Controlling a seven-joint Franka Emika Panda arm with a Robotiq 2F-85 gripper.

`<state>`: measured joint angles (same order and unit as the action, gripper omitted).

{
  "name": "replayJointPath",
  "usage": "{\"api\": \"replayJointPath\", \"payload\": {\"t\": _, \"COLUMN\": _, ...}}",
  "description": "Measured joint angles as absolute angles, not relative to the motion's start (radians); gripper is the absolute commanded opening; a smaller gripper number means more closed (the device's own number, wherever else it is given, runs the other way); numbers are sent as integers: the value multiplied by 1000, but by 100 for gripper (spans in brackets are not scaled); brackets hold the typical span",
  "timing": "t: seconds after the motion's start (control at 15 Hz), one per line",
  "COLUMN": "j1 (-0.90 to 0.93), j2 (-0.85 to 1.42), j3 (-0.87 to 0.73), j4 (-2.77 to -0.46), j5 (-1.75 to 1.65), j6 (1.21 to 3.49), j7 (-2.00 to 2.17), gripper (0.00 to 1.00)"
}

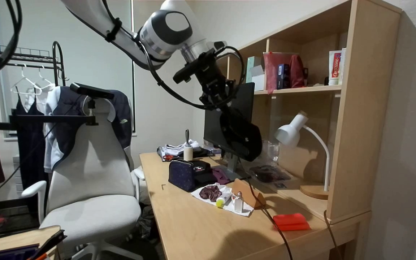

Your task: Move the black cap to the left side of the desk

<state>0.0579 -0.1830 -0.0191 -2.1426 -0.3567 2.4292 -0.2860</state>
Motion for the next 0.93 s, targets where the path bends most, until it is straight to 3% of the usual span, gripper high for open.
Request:
{"api": "replayJointPath", "payload": {"t": 0.47, "j1": 189, "j2": -217, "j3": 33, "j4": -2201, "j5": -160, "j6": 2440, "j7": -504, "gripper": 9}}
{"api": "replayJointPath", "payload": {"t": 0.93, "j1": 266, "j2": -130, "j3": 60, "j4": -2192, "j5": -25, "j6": 2603, "j7": -651, "gripper": 9}}
